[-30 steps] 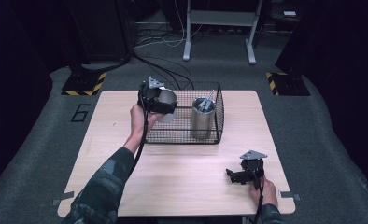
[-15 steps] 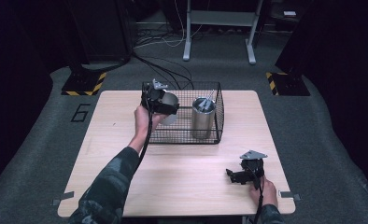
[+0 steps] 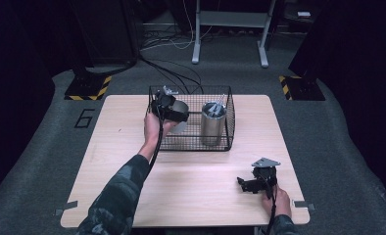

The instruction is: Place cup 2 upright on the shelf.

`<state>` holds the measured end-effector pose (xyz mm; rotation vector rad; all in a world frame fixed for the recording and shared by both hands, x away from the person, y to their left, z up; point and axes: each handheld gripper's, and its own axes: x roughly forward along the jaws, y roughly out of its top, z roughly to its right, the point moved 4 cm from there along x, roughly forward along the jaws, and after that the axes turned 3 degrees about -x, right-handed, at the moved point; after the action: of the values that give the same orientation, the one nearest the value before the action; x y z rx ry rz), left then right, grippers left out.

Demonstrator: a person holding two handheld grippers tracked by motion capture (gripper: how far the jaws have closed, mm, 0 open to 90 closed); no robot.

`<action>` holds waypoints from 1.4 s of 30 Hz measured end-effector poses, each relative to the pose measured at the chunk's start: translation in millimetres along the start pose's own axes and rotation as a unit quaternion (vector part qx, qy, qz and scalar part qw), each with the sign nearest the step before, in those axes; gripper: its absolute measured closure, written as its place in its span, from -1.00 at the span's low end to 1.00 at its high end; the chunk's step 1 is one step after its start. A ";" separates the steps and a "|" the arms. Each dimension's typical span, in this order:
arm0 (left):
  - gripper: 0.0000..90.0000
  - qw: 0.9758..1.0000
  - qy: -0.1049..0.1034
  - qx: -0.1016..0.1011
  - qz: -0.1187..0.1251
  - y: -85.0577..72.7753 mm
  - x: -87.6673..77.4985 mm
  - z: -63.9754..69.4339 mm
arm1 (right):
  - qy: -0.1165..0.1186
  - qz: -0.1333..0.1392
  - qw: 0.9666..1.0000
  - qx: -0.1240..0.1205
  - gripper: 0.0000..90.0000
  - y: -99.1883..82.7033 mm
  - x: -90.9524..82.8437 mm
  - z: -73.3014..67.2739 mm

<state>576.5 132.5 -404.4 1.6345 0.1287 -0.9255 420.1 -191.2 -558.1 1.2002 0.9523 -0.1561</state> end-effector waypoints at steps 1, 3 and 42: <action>-0.86 1.000 0.000 0.001 -0.002 -0.6 1.0 0.1 | 0.000 0.000 1.000 -0.001 -1.00 0.0 0.0 0.1; -0.86 1.000 0.000 0.000 -0.006 -2.2 3.8 0.6 | 0.001 0.000 1.000 -0.003 -1.00 0.1 0.1 0.1; -0.87 0.998 0.002 -0.020 -0.051 -24.0 33.9 -0.3 | 0.002 0.000 1.000 -0.007 -1.00 0.2 -0.1 0.5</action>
<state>586.6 126.7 -444.3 1.6042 0.2344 -0.9906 420.4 -191.5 -557.9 1.1867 0.9561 -0.1471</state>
